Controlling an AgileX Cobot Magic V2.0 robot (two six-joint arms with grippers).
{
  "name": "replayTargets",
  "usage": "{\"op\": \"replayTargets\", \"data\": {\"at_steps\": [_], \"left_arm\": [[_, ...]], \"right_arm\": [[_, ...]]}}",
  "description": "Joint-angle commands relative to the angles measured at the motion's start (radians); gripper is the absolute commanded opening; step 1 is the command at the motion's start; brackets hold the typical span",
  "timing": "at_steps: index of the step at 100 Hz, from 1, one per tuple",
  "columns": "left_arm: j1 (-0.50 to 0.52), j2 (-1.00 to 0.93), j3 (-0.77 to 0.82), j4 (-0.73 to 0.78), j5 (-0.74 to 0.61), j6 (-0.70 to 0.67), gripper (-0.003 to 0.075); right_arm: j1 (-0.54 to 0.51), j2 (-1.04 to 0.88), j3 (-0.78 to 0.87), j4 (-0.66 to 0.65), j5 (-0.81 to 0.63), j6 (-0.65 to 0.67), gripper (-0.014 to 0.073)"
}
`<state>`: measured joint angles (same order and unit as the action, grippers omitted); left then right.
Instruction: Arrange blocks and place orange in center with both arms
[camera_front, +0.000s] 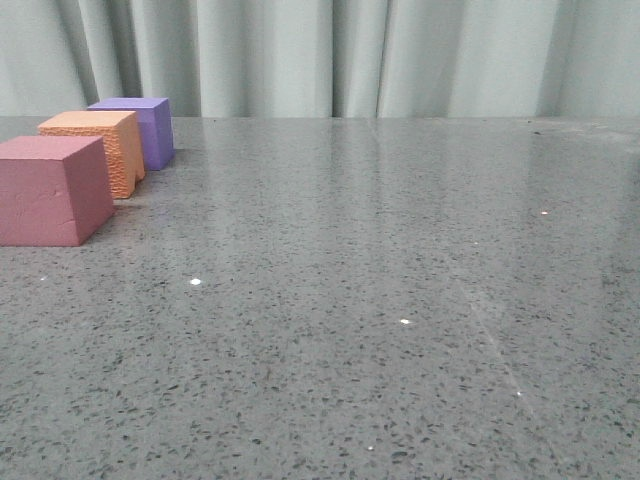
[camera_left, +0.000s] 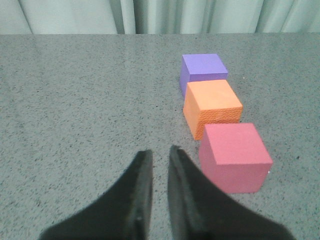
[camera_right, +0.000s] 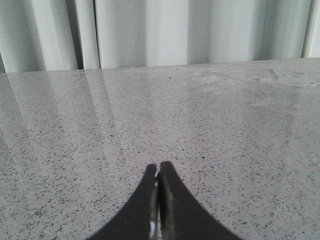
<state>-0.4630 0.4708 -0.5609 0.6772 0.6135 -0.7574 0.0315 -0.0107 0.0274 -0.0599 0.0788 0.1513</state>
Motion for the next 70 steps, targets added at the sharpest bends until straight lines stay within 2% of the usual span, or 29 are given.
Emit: {"op": "replayTargets", "data": {"at_steps": [1,70], "left_arm": [[-0.006,-0.045,0.003,0.043,-0.058,0.001,-0.0019],[-0.006,-0.069,0.011,0.074,-0.055,0.001,-0.0019]], "right_arm": [[-0.006,-0.021,-0.013,0.002,-0.090,-0.007,-0.0067],[-0.006,-0.021,-0.013,0.002,-0.090,-0.007,-0.0067]]}}
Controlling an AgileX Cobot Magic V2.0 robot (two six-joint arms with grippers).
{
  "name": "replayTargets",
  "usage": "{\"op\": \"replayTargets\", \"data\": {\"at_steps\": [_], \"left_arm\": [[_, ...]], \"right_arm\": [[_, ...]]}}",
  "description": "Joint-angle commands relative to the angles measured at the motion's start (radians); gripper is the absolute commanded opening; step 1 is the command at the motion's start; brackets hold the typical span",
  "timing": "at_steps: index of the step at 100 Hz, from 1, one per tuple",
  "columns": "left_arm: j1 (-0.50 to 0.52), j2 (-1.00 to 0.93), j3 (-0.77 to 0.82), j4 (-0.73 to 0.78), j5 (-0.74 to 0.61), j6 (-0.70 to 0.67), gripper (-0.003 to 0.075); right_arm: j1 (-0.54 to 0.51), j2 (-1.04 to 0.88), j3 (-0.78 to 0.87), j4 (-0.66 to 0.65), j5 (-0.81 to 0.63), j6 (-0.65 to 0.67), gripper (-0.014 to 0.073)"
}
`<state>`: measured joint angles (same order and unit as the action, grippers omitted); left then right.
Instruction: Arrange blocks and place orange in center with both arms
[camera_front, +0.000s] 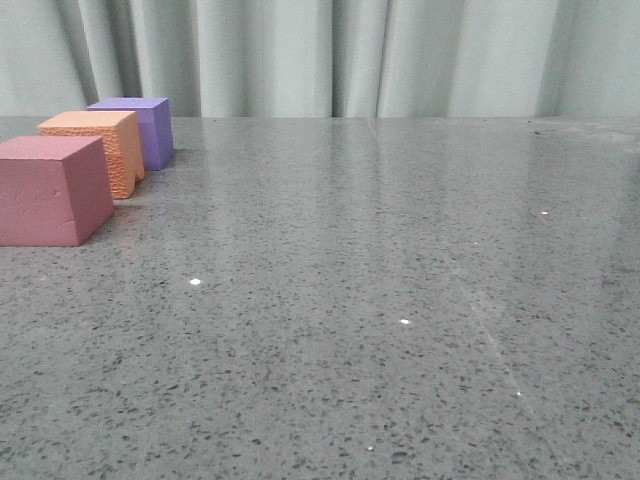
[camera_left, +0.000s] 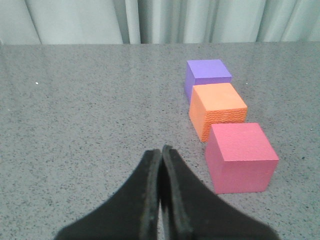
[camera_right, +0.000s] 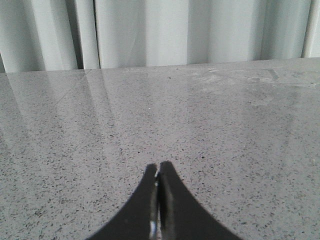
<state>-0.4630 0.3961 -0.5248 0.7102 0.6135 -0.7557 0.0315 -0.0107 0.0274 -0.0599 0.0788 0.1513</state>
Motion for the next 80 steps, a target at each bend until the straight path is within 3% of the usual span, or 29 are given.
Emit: {"op": "replayTargets", "data": {"at_steps": [1,23,41,51,61,80], "left_arm": [[-0.006,0.006,-0.025,0.041,-0.055,-0.001,-0.0019],[0.036,-0.077,0.042,0.015,-0.182,0.074,-0.0019],[0.176,-0.208,0.164,-0.277,-0.303,0.378,-0.0019],[0.268,-0.263,0.257,-0.364,-0.447,0.507,-0.0019],[0.350,-0.301,0.347,-0.422,-0.559,0.519,-0.0019],[0.425,-0.385,0.487,-0.475,-0.624,0.519,-0.0019]], "right_arm": [[-0.006,-0.021,-0.013,0.002,-0.090,-0.007,-0.0067],[-0.006,-0.021,-0.013,0.002,-0.090,-0.007,-0.0067],[-0.006,-0.021,-0.013,0.002,-0.090,-0.007,-0.0067],[-0.006,-0.021,-0.013,0.002,-0.090,-0.007,-0.0067],[-0.006,-0.021,-0.013,0.002,-0.090,-0.007,-0.0067],[-0.006,-0.021,-0.013,0.002,-0.090,-0.007,-0.0067]]}}
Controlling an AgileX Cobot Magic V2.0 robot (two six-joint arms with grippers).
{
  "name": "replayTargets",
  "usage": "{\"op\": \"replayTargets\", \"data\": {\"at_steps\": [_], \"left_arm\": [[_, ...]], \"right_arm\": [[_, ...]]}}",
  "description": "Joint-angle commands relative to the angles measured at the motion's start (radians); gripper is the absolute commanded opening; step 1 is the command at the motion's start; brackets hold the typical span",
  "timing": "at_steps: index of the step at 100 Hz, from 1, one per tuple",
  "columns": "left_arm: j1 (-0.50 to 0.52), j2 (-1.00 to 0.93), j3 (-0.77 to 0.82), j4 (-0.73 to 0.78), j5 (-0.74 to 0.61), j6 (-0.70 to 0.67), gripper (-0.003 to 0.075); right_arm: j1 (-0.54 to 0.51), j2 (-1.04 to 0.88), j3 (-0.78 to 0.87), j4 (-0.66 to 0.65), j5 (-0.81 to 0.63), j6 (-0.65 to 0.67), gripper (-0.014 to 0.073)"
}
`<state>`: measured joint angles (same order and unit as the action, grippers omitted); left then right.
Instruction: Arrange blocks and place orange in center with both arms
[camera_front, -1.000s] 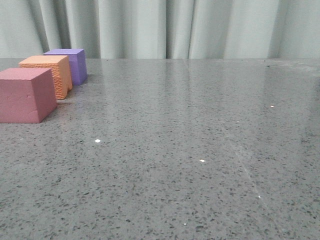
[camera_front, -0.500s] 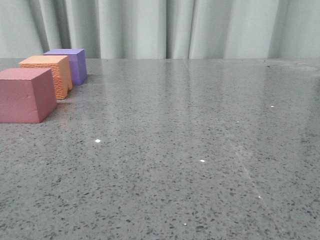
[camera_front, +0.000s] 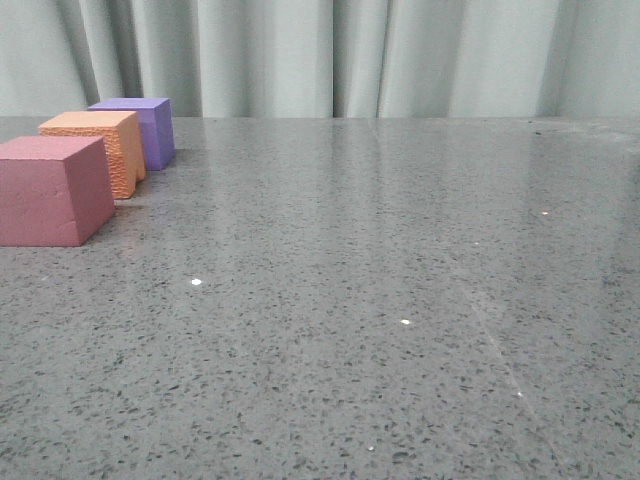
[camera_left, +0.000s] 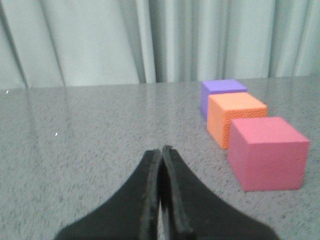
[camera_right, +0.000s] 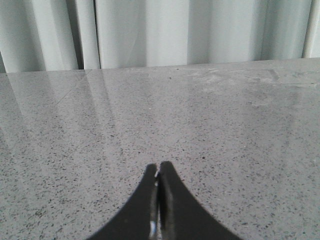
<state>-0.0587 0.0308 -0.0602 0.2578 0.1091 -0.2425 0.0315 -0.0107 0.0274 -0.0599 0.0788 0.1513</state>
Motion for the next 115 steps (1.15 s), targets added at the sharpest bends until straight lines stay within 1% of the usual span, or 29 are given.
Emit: {"op": "replayTargets", "data": {"at_steps": [1,12,15,21,31,115], "left_arm": [[0.021,-0.027,0.032,-0.023,-0.125,0.006,-0.0019],[0.023,-0.071,0.099,-0.023,-0.173,0.006,-0.0019],[0.023,-0.066,0.112,-0.023,-0.212,0.006,-0.0019],[0.023,-0.066,0.110,-0.023,-0.200,0.006,-0.0019],[0.023,-0.068,0.110,-0.014,-0.229,0.006,-0.0019],[0.023,-0.068,0.110,-0.014,-0.229,0.006,-0.0019]], "right_arm": [[-0.006,-0.021,-0.013,0.002,-0.090,-0.007,-0.0067],[-0.006,-0.021,-0.013,0.002,-0.090,-0.007,-0.0067],[-0.006,-0.020,-0.013,0.002,-0.091,-0.007,-0.0067],[-0.006,-0.020,-0.013,0.002,-0.091,-0.007,-0.0067],[-0.006,-0.020,-0.013,0.002,-0.091,-0.007,-0.0067],[-0.006,-0.020,-0.013,0.002,-0.091,-0.007,-0.0067]]}}
